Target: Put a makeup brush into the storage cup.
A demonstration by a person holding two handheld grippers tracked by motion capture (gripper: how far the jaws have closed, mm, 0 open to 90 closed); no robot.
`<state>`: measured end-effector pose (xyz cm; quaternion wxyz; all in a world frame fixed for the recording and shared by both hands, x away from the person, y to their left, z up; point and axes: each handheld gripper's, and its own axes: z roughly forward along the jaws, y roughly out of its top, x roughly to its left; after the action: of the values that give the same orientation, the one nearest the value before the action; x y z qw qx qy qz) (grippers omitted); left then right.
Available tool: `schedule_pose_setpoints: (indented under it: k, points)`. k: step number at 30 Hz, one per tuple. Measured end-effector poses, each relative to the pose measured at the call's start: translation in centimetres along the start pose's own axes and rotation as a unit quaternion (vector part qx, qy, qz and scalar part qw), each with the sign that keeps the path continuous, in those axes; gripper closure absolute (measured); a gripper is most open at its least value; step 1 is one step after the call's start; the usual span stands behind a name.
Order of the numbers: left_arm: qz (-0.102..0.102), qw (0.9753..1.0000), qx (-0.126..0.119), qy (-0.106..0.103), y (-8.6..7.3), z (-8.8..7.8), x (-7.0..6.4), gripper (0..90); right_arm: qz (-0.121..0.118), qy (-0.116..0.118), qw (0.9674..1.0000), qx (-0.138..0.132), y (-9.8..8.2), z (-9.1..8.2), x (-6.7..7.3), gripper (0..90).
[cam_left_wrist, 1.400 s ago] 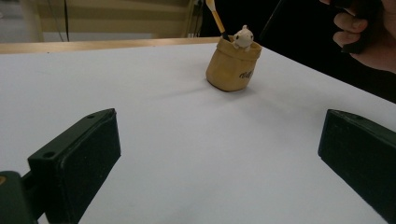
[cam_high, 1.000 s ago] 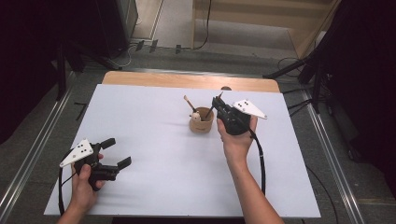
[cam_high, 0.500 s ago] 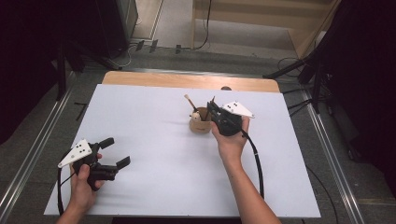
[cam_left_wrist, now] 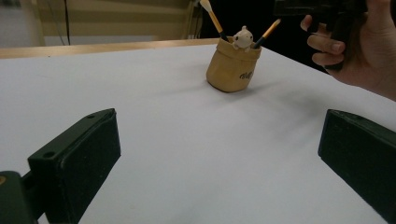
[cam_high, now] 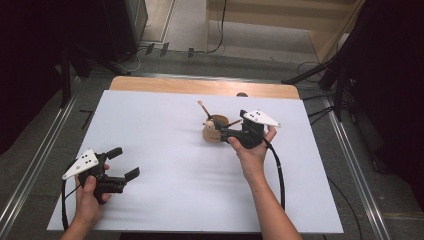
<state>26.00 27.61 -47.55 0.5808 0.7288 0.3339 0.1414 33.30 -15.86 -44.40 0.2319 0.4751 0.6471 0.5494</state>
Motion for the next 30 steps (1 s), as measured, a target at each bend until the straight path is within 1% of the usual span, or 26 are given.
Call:
schedule_pose_setpoints:
  k: [3, 5, 7, 8, 10, 15, 18, 21, 22, 27, 30]
  points:
    - [0.0, 1.0, -0.001, 0.0, 0.0, 0.0, 0.0, 0.0, -0.003, 0.007, 1.0, -0.003, -0.1, -0.6, -0.2, 0.0]
    - [0.0, 1.0, -0.002, 0.0, 0.0, 0.0, 0.0, 0.0, -0.007, 0.006, 1.0, -0.003, -0.3, -1.1, -0.4, 0.0]
    - [0.001, 1.0, -0.001, 0.001, 0.0, 0.0, 0.0, 0.0, -0.009, 0.012, 0.9999, -0.005, -0.5, -1.6, -0.6, 0.0]
    - [0.0, 1.0, -0.001, 0.001, 0.0, 0.0, 0.0, 0.0, -0.011, 0.011, 0.9999, -0.006, -0.5, -1.7, -0.7, 0.0]
    - [0.0, 1.0, -0.002, 0.001, 0.0, 0.0, 0.1, 0.0, -0.012, 0.014, 0.9998, -0.011, -0.7, -2.3, -1.0, 0.0]
    - [0.001, 1.0, -0.002, 0.002, 0.0, 0.1, 0.1, 0.0, -0.021, 0.013, 0.9996, -0.012, -1.2, -3.3, -1.5, 0.0]
    - [0.002, 1.0, -0.003, 0.002, 0.0, 0.1, 0.0, 0.0, -0.026, 0.015, 0.9994, -0.018, -1.5, -3.9, -1.7, 0.0]
    - [0.002, 1.0, -0.003, 0.003, 0.1, 0.0, 0.1, 0.0, -0.027, 0.014, 0.9994, -0.016, -1.7, -4.5, -1.8, 0.0]
    - [0.002, 1.0, -0.002, 0.003, 0.1, 0.0, 0.1, 0.0, -0.032, 0.014, 0.9993, -0.017, -1.9, -4.8, -1.9, 0.0]
    - [0.001, 1.0, -0.004, 0.005, 0.1, 0.0, 0.1, 0.0, -0.038, 0.012, 0.9991, -0.018, -2.5, -5.8, -2.4, 0.0]
    - [0.001, 1.0, -0.005, 0.005, 0.1, -0.1, 0.1, 0.0, -0.037, 0.008, 0.9991, -0.016, -2.8, -6.4, -2.9, 0.0]
